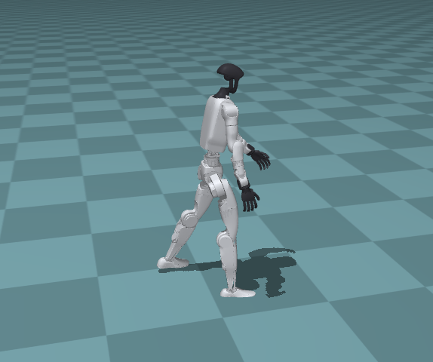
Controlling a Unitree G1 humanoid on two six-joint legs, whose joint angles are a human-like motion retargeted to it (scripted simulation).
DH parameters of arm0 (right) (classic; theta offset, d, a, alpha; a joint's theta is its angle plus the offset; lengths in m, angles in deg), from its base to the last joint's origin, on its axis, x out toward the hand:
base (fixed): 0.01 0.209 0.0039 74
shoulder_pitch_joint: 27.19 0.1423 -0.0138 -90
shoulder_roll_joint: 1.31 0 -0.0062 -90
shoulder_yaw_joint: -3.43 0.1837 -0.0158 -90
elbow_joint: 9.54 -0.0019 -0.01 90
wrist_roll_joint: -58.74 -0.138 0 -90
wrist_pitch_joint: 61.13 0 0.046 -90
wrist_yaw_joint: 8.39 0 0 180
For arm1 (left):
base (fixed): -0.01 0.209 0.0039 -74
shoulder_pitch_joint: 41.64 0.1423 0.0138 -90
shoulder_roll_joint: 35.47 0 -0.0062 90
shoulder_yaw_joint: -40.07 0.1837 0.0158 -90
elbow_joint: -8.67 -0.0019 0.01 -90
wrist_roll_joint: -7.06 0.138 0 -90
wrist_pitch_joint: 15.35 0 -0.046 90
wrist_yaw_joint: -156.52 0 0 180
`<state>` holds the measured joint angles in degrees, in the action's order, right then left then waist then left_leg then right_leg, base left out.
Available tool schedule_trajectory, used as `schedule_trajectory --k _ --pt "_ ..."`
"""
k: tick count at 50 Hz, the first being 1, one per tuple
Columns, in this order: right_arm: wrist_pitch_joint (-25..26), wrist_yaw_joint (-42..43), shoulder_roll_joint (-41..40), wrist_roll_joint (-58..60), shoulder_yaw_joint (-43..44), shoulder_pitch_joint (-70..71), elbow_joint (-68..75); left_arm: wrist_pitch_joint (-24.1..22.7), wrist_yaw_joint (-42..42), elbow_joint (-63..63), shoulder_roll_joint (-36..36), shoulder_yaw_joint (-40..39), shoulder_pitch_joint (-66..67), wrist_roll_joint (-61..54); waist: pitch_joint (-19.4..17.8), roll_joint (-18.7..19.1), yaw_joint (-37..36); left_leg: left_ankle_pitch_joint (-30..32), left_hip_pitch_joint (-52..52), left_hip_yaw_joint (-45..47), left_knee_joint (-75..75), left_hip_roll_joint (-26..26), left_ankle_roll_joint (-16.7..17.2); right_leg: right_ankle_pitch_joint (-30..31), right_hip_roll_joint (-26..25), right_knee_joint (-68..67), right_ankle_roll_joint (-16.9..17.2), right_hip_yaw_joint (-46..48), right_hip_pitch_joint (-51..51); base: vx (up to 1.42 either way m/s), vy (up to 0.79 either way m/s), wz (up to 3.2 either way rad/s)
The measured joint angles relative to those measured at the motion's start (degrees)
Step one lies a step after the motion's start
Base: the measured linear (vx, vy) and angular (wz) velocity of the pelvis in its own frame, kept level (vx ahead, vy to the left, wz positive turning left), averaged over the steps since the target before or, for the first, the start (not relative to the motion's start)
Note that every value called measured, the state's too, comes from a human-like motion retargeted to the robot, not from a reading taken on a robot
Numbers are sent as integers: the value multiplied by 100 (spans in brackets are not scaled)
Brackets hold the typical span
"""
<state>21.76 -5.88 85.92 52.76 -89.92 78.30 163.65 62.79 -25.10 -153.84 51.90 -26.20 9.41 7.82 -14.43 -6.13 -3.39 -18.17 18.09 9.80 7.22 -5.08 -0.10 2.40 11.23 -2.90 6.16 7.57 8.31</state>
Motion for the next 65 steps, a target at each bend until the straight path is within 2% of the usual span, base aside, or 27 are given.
schedule_trajectory --k 4,8,10,13,15,17,18,20,22,23,26,28,30,35,38,42,45,46,48,50,52,55,58,60,62,65 --pt "23 -81 -8 -216 -220 141 46 254 101 47 -4 -431 614 462 -77 116 74 368 -215 -82 1464 -9 -50 -555 61 -260 -80 -152 -516 64 -17 -42" --pt "186 -52 50 -209 -280 230 -87 533 409 147 142 -922 1520 275 86 225 59 552 -1509 -6 3995 -124 -95 -882 137 -415 -169 -312 -656 57 -10 -41" --pt "163 -28 72 -259 -331 286 -149 549 526 115 241 -1140 1988 212 155 261 -58 393 -1992 156 4719 -182 -167 -994 154 -470 -191 -444 -680 55 -2 -63" --pt "110 -8 69 -254 -470 442 -129 559 698 -148 375 -1435 2620 265 149 244 -301 24 -2332 461 4853 -234 -234 -1146 194 -565 -228 -643 -804 56 4 -71" --pt "-48 270 57 -203 -493 500 -96 421 583 -410 434 -1565 3067 181 125 303 -433 -41 -2650 638 5040 -450 -42 -1432 166 -956 -229 -671 -821 57 10 -58" --pt "-145 371 16 -183 -530 564 -57 355 595 -792 477 -1681 3400 205 133 322 -591 -166 -2749 726 4479 -549 76 -1511 112 -1036 -166 -734 -930 57 11 -56" --pt "-101 232 -12 -200 -567 633 -34 439 718 -1012 481 -1743 3482 344 120 260 -714 -229 -2571 778 3604 -432 -5 -1414 126 -864 -116 -838 -1044 56 13 -60" --pt "-188 185 -65 -319 -592 694 -31 406 764 -1432 453 -1857 3676 486 62 210 -895 -251 -2439 1056 2527 -502 100 -1483 131 -966 -10 -887 -1189 56 18 -49" --pt "-205 49 -108 -356 -554 783 -43 377 846 -1777 398 -1859 3717 197 12 132 -1077 230 -1991 1394 728 -362 -109 -1382 134 -727 38 -943 -1428 56 24 -20" --pt "-205 23 -132 -389 -540 769 -63 392 884 -1909 364 -1846 3768 119 7 101 -1125 356 -1906 1552 399 -362 -116 -1407 135 -756 31 -899 -1511 56 26 8" --pt "-175 -101 -187 -553 -456 646 -149 479 1027 -2149 236 -1803 3814 55 26 -50 -1209 269 -1631 1565 134 -274 -147 -1397 187 -1020 -38 -749 -1660 57 27 36" --pt "-280 -118 -214 -816 -381 456 -208 414 1053 -2189 146 -1793 3812 291 96 -129 -1167 -104 -1682 1442 645 -351 -6 -1380 228 -1701 -78 -600 -1536 58 29 67" --pt "-254 -183 -203 -741 -114 292 -216 389 1043 -2082 83 -1711 3666 73 178 -102 -1155 -4 -1390 1267 163 -316 -60 -1040 118 -2186 -160 -602 -1414 57 29 70" --pt "-160 -156 -140 -600 303 -162 -130 377 783 -1667 -12 -1403 2965 258 354 -112 -1043 24 -1096 996 -16 -259 -88 -213 210 -4705 -265 -420 -196 54 22 64" --pt "-65 -199 -83 -350 357 -285 -56 430 605 -1412 -18 -1266 2352 410 376 -83 -914 98 -922 881 -96 -239 -21 -691 351 -5377 -405 -175 470 51 13 40" --pt "-15 -391 41 -83 354 -306 -14 381 525 -1084 13 -988 1538 410 284 18 -574 245 -577 702 -270 -186 -46 -1057 300 -4681 -370 114 950 51 6 46" --pt "-19 -456 161 -74 354 -262 -57 290 483 -786 -4 -707 1007 316 188 131 -224 336 -331 559 -356 -175 -24 -1040 161 -3054 -247 469 950 55 -2 58" --pt "-53 -389 190 -216 291 -259 -93 256 420 -677 -40 -602 876 414 159 87 -59 193 -362 514 -85 -125 51 -1044 264 -2646 -154 639 995 61 -6 73" --pt "-35 -291 247 -267 258 -176 -146 203 274 -415 -123 -502 609 307 79 92 178 192 -211 391 -48 -62 78 -770 159 -1203 32 796 826 63 -11 55" --pt "43 -207 309 -112 295 -93 -175 122 92 -131 -189 -501 457 -77 -27 128 314 333 148 266 -255 22 37 61 -64 133 230 503 498 67 -16 22" --pt "25 -125 352 -236 219 -37 -181 58 -30 71 -216 -613 494 -390 -46 213 383 447 334 182 -115 12 4 418 -148 208 9 160 343 72 -16 -3" --pt "3 -34 429 -445 15 144 -78 149 -89 199 -161 -960 772 -802 -136 426 423 819 452 119 511 -115 7 -433 -185 -485 -328 115 101 77 -17 -24" --pt "192 55 500 -401 -233 412 134 526 73 173 -2 -1326 1285 -872 -297 451 473 1110 -24 145 2210 -159 -56 -1027 -27 -1259 -431 3 -160 76 -16 -22" --pt "330 96 511 -305 -280 569 234 771 295 132 97 -1437 1687 -543 -211 458 426 1042 -750 252 3497 -230 -108 -1209 38 -1448 -509 -54 -210 67 -11 -30" --pt "348 115 485 -252 -262 692 263 826 536 41 178 -1431 2102 -8 -62 426 236 668 -1425 482 4276 -267 -192 -1252 87 -1445 -462 -167 -206 63 -6 -57" --pt "324 14 359 -263 -247 840 193 804 971 -281 266 -1347 2657 860 90 294 -232 197 -2081 920 4318 -220 -283 -1116 125 -1222 -316 -467 -287 61 -3 -94"
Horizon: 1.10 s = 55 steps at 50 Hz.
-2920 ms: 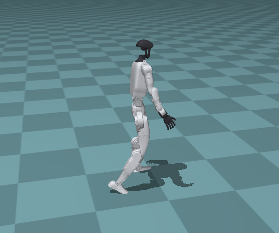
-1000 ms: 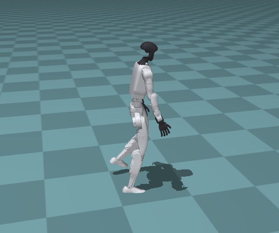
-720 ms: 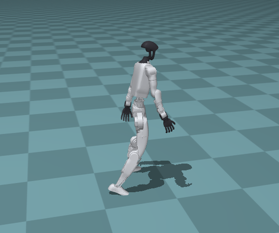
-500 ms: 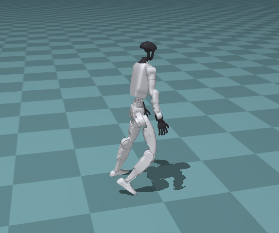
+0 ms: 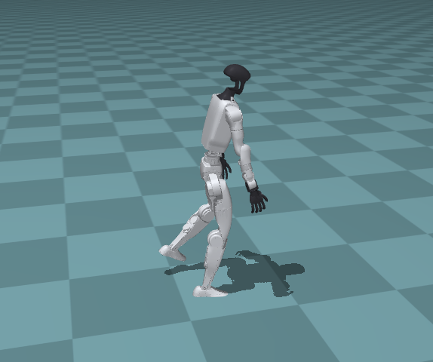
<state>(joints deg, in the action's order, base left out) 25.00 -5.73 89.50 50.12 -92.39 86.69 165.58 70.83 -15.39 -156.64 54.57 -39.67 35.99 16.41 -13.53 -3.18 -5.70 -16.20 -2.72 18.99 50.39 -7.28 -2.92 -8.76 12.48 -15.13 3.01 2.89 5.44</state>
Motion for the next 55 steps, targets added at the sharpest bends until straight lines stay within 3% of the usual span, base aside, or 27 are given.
schedule_trajectory --k 4,8,10,13,15,17,20,22,26,30,33,36,38,40,43,45,48,51,55 --pt "-321 243 -260 -241 -120 146 -305 -302 151 -819 46 85 535 -80 23 -45 -536 -188 -762 248 -606 -201 315 -69 -85 -118 164 -207 -174 61 5 -87" --pt "-510 -156 -498 -474 -408 465 -696 -326 442 -1644 -19 54 593 -296 -123 -150 -991 258 -203 744 -4063 4 45 96 -166 323 374 -495 -725 63 12 -72" --pt "-642 -152 -615 -634 -581 454 -862 -439 497 -1868 -114 58 747 -219 -150 -150 -1045 140 -383 1128 -4120 -278 507 -189 -241 -37 440 -407 -925 70 18 -34" --pt "-771 -269 -701 -941 -578 316 -1004 -572 481 -1890 -256 135 839 -140 -59 -194 -1146 657 -357 692 -4423 -291 647 -192 -350 -168 373 -481 -1286 73 21 -24" --pt "-817 -224 -693 -1168 -424 138 -1016 -602 360 -1840 -358 162 728 -147 -22 -272 -1140 533 -235 404 -4236 -259 570 -28 -355 -590 352 -496 -1365 73 25 19" --pt "-864 -92 -638 -1147 -129 -92 -951 -674 129 -1726 -430 259 434 -599 -63 -296 -1126 505 275 204 -4624 -142 192 486 -408 -1164 308 -561 -1371 72 27 44" --pt "-832 146 -549 -819 199 -556 -774 -718 -285 -1553 -510 387 -115 -784 -24 -347 -1073 281 674 35 -4630 -89 23 1240 -401 -2981 317 -463 -663 67 24 49" --pt "-686 254 -471 -363 393 -849 -634 -663 -620 -1398 -515 348 -558 -761 63 -394 -988 134 778 -31 -4560 -50 63 1461 -121 -4066 212 -90 -1 64 20 47" --pt "-404 65 -234 302 629 -1226 -319 -518 -921 -980 -364 200 -1457 -704 105 -301 -573 -20 1115 -239 -4667 10 322 577 510 -4906 -159 705 856 61 16 70" --pt "-261 -324 80 547 680 -1352 23 -551 -824 -472 -113 423 -2179 -855 91 -31 52 -50 1451 -558 -4821 -22 401 196 222 -3968 80 596 1375 59 4 89" --pt "-168 -379 280 584 675 -1337 175 -575 -822 -55 -23 812 -2569 -908 72 134 425 -88 1659 -700 -4778 -10 425 173 128 -2085 214 567 1352 63 -7 59" --pt "-72 -319 375 588 689 -1242 235 -628 -946 433 -54 1168 -2811 -990 -86 161 649 -175 2049 -822 -4645 112 419 508 151 327 393 576 806 71 -16 30" --pt "-26 -336 374 554 659 -1187 243 -724 -988 743 -106 1297 -2796 -1065 -175 112 680 -231 2343 -876 -4459 236 326 1230 148 1193 575 218 464 76 -22 -14" --pt "-74 -368 342 392 543 -1093 254 -775 -1003 947 -136 1260 -2643 -1060 -223 127 622 -169 2524 -882 -4084 265 209 1342 104 1214 521 -90 199 77 -24 -54" --pt "-89 -336 275 50 112 -792 338 -561 -910 1015 -96 940 -2113 -900 -340 204 611 152 2372 -939 -2711 176 197 501 64 542 277 -200 -145 76 -22 -56" --pt "-3 -203 233 107 -59 -522 377 -295 -778 981 -15 617 -1639 -896 -319 289 744 317 1752 -1017 -1218 17 212 212 15 352 100 -192 -386 70 -17 -19" --pt "4 14 130 299 133 -265 166 -121 -579 734 134 248 -879 -548 -45 335 690 53 801 -747 192 -102 122 -22 26 249 157 -317 -419 65 -8 -50" --pt "-114 57 -58 92 267 -61 -234 -116 -316 270 263 -45 -200 -82 118 272 384 -304 304 -259 346 -34 49 -104 90 439 310 -607 -555 64 0 -105" --pt "-359 71 -340 -399 162 114 -822 -221 -62 -580 318 -31 438 -22 85 138 -261 -414 -5 246 -758 108 122 -209 159 650 397 -974 -805 60 7 -107"
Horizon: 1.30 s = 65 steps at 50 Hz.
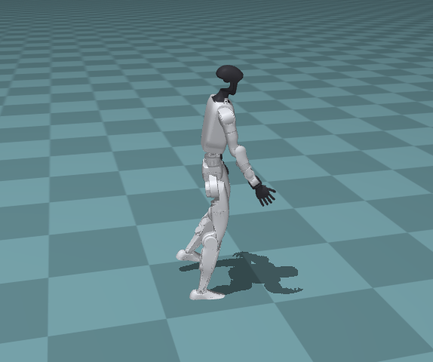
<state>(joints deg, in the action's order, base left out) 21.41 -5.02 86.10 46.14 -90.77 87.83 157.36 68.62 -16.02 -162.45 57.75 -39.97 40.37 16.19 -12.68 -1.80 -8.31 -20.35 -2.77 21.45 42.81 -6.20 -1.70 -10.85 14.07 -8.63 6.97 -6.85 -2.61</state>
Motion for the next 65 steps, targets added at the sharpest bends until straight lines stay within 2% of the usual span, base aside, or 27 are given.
schedule_trajectory --k 3,7,11,15,18,20,22,23,25,27,30,33,35,38,40,43,45,47,48,51,53,55,58,60,61,62,65 --pt "-175 46 -135 -31 -345 213 -239 -84 40 -664 -28 -32 305 -373 -81 -44 -304 154 -38 172 -1730 -20 7 -93 -65 -5 71 -146 -146 58 15 -65" --pt "-336 26 -242 126 -753 346 -318 -236 151 -1210 -184 20 564 -807 -100 -80 -584 1056 24 135 -3768 -174 4 -223 -260 -113 38 -164 -412 60 22 -24" --pt "-325 -191 -271 99 -780 136 -234 -294 336 -1204 -508 -27 561 -917 -44 -400 -880 792 360 -10 -3875 -82 -85 -92 -211 -419 67 -158 -603 65 27 8" --pt "-401 -169 -234 94 -419 -341 -11 -503 107 -950 -773 -252 310 -1273 42 -530 -917 516 768 -179 -3827 -69 -83 505 -356 -1572 128 -149 -468 66 33 54" --pt "-330 -61 -151 250 -77 -726 185 -489 -280 -774 -831 -302 -142 -1328 129 -531 -776 365 916 -405 -3771 -106 5 1027 -455 -3195 98 117 217 61 28 75" --pt "-138 226 -100 298 -11 -920 326 -295 -595 -681 -837 -203 -547 -1399 128 -599 -720 245 1014 -470 -3735 -58 64 1369 -326 -4578 -10 330 1015 59 21 61" --pt "-72 157 -48 400 78 -1109 443 -231 -664 -626 -787 -75 -1008 -1199 60 -538 -447 238 1201 -725 -3776 -38 109 1008 -64 -5003 -304 836 1237 59 20 88" --pt "-55 -6 -8 565 203 -1200 508 -222 -648 -602 -745 -30 -1231 -977 86 -483 -440 274 1249 -709 -3804 -74 152 755 -12 -4967 -370 1033 1379 56 14 43" --pt "-104 -125 58 714 236 -1341 631 -363 -627 -519 -660 197 -1655 -852 51 -446 -308 271 1429 -787 -3835 -38 158 373 165 -4976 -259 1356 1657 57 10 35" --pt "32 -363 146 850 390 -1430 730 -225 -502 -389 -575 367 -2023 -556 10 -311 -102 354 1569 -910 -3877 -59 161 163 31 -4284 -431 1492 1827 57 7 54" --pt "56 -502 285 874 472 -1488 774 -317 -487 -2 -501 669 -2434 -508 -86 -169 252 412 1817 -1064 -3874 -18 174 26 -97 -2718 -243 1741 1839 62 0 48" --pt "183 -483 419 801 514 -1420 769 -343 -677 588 -549 927 -2630 -666 -291 -79 630 452 2132 -1240 -3743 103 191 868 -323 -323 4 1618 1479 67 -7 34" --pt "229 -420 470 701 462 -1373 758 -374 -835 978 -623 1031 -2618 -764 -364 -40 787 499 2305 -1287 -3550 191 150 1488 -392 439 8 1311 1303 71 -11 -15" --pt "207 -354 498 367 187 -1182 805 -304 -890 1434 -718 1004 -2431 -846 -435 150 844 679 2359 -1188 -2840 111 170 711 -464 -204 -388 1164 1164 75 -10 -54" --pt "247 -328 486 294 -36 -1037 895 -211 -865 1562 -698 865 -2222 -892 -512 159 922 862 2220 -1191 -1916 102 188 343 -394 -694 -432 1077 990 78 -8 -32" --pt "429 -251 435 442 -202 -793 1013 72 -677 1555 -566 576 -1823 -819 -428 124 997 1066 1419 -1097 -14 -14 153 -11 -239 -1240 -564 1049 848 74 -3 -13" --pt "490 -205 390 550 -205 -633 1025 199 -494 1478 -457 415 -1539 -576 -239 91 922 842 818 -821 893 -152 32 -149 -129 -1521 -661 995 904 70 4 -23" --pt "506 -167 327 570 -146 -484 959 271 -310 1342 -371 314 -1250 -197 -70 10 722 423 409 -465 1124 -236 -105 -111 -22 -1437 -616 868 814 69 8 -45" --pt "497 -100 283 490 -164 -413 902 313 -219 1263 -353 315 -1094 -10 -14 -41 575 268 275 -284 1047 -245 -138 -115 29 -1570 -685 767 852 69 10 -58" --pt "364 -105 110 236 -71 -301 602 173 10 948 -345 274 -631 220 87 -166 157 163 -38 -139 149 -147 -102 297 101 -930 -419 681 355 69 14 -46" --pt "66 168 6 -72 -103 -312 301 -79 -60 634 -409 273 -316 -82 99 -122 13 74 -494 -229 -17 -344 161 429 25 -709 -341 797 -14 70 19 -19" --pt "-63 -88 -118 -339 -257 -184 27 -127 84 148 -511 110 -230 -202 -7 -335 -437 179 -64 55 -1988 -105 -93 549 128 -812 -285 499 -58 69 21 -77" --pt "-348 -195 -181 -711 -305 -147 -274 -265 -20 -585 -689 -189 -67 -946 -103 -387 -615 504 -3 637 -3436 -245 -112 544 92 -911 -211 575 -443 71 30 -21" --pt "-420 -218 -175 -917 -260 -152 -350 -277 -143 -1060 -819 -325 -34 -1335 -183 -356 -707 1099 87 481 -4002 -283 19 537 -1 -1284 -289 558 -582 71 34 -9" --pt "-414 -180 -147 -1005 -214 -191 -336 -239 -232 -1183 -862 -314 -16 -1437 -227 -357 -728 1166 175 242 -4008 -264 26 606 -12 -1651 -335 514 -558 70 36 5" --pt "-404 -127 -115 -1078 -168 -235 -311 -202 -319 -1281 -900 -285 -13 -1518 -277 -371 -741 1148 268 46 -3965 -234 17 706 -9 -2081 -377 463 -494 69 37 22" --pt "-327 150 -8 -1011 -41 -457 -112 -106 -541 -1315 -973 -71 -154 -1488 -448 -519 -733 534 539 -146 -3463 -68 -115 1314 103 -3846 -473 269 77 67 34 40"
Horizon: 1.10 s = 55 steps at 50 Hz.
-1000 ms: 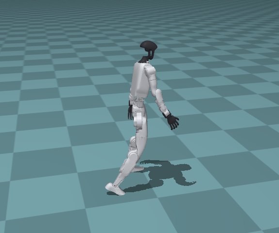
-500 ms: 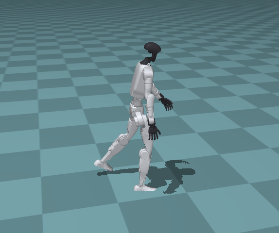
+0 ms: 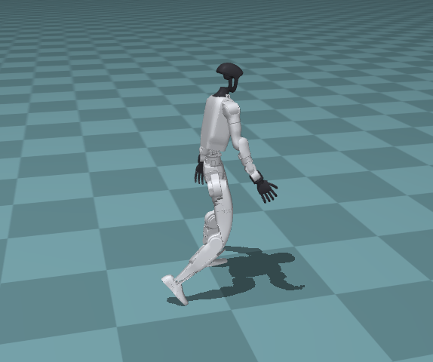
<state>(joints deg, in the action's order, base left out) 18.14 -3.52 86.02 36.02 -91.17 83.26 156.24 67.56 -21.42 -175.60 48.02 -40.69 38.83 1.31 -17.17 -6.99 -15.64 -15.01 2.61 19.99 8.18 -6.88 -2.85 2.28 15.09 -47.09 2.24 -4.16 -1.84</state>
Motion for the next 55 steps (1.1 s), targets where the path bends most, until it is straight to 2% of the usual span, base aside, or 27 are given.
schedule_trajectory --k 2,3,5,8,12,14,17,20,22,25,28,31,33,35,40,43,45,47,50,52,55 --pt "123 216 38 392 64 -223 188 67 -128 161 -31 107 -185 245 -48 -107 8 -271 97 -46 351 112 -50 381 80 -1101 -74 -48 585 64 28 41" --pt "229 391 44 597 66 -312 285 172 -197 283 -48 133 -313 351 -58 -175 21 -375 117 -65 506 178 -48 314 112 -1661 -175 -108 989 63 25 47" --pt "337 162 38 1167 245 -617 445 148 -163 528 -22 96 -520 779 55 -142 139 -384 243 -181 547 175 48 -234 164 -1901 -242 232 1297 63 21 71" --pt "493 -436 79 1678 452 -973 708 116 33 924 134 101 -878 1033 205 -45 470 -282 564 -443 266 206 176 -581 71 -1610 -212 647 1697 61 15 99" --pt "615 -1260 248 1863 643 -1230 1060 10 322 1502 425 415 -1367 1009 334 149 1065 -161 1001 -967 -197 196 276 -889 -264 178 108 861 1825 59 6 123" --pt "683 -1411 378 1897 678 -1271 1219 -56 341 1892 528 721 -1579 939 347 203 1310 -202 1183 -1199 -284 236 317 -750 -292 1631 251 835 1690 60 -3 112" --pt "765 -1316 548 2063 680 -1241 1411 -224 203 2596 558 1129 -1794 783 306 187 1516 -368 1513 -1447 -286 383 374 -366 -102 3890 464 827 1338 65 -12 77" --pt "747 -977 646 2257 645 -1112 1534 -523 -24 3187 525 1258 -1782 339 310 184 1525 -471 1824 -1609 -187 494 323 734 9 4882 715 590 1063 66 -17 26" --pt "664 -631 668 2091 518 -920 1548 -600 -226 3303 523 1153 -1642 56 346 277 1461 -369 1898 -1656 49 464 302 622 -29 4787 665 522 904 65 -21 -15" --pt "446 -51 609 1552 137 -554 1447 -535 -578 3127 556 832 -1251 -16 342 354 1384 24 1807 -1628 889 435 318 -48 -58 4353 612 516 649 64 -23 -31" --pt "429 363 469 1325 82 -186 1089 -243 -680 2840 538 541 -726 89 382 257 1324 237 1025 -1259 2662 382 299 -340 45 4295 601 517 350 57 -21 -20" --pt "316 512 290 1044 160 129 509 -142 -493 2556 479 401 -242 313 535 168 1159 -239 21 -523 4274 51 29 -541 99 4197 696 507 392 50 -13 -13" --pt "134 570 167 768 56 313 149 -178 -274 2316 447 403 60 423 589 136 919 -591 -389 -46 4725 -122 -152 -833 88 3708 639 414 625 49 -6 -38" --pt "-5 632 71 652 -86 480 -106 -271 -122 2018 440 390 334 383 611 149 712 -698 -785 158 4855 -185 -160 -844 20 3862 676 442 468 49 -1 -31" --pt "-42 426 -8 849 -707 975 -327 -148 203 1152 530 350 809 670 434 180 74 -462 -694 668 2442 267 90 -895 -119 3910 631 329 83 48 9 -37" --pt "-168 296 62 931 -790 1092 -458 -239 239 852 630 339 1000 663 316 358 -31 15 -400 1523 556 365 138 -1007 -321 3792 662 454 -222 48 20 33" --pt "-263 187 133 850 -822 971 -543 -303 500 724 697 333 1190 933 357 416 92 -233 -574 2228 809 133 432 -1298 -377 3163 736 729 -152 46 23 88" --pt "-179 -79 230 865 -584 815 -542 -213 656 757 772 347 1208 935 430 484 41 3 -174 2004 -325 479 36 -1056 -478 3271 724 704 -258 47 28 77" --pt "-225 -222 317 604 -281 357 -396 -317 988 874 800 462 1253 979 474 573 104 -124 168 1405 -524 467 -5 -777 -509 1828 852 728 122 48 30 100" --pt "16 -564 467 1557 -84 11 -158 -244 1269 1010 758 388 1139 1224 546 591 35 -188 198 1218 -501 485 51 -462 -536 1018 824 522 510 44 28 100" --pt "329 -786 541 2344 182 -509 259 -142 1206 1300 641 346 832 1357 559 583 -19 -333 291 831 -338 536 97 108 -538 -397 821 350 1163 44 23 122"
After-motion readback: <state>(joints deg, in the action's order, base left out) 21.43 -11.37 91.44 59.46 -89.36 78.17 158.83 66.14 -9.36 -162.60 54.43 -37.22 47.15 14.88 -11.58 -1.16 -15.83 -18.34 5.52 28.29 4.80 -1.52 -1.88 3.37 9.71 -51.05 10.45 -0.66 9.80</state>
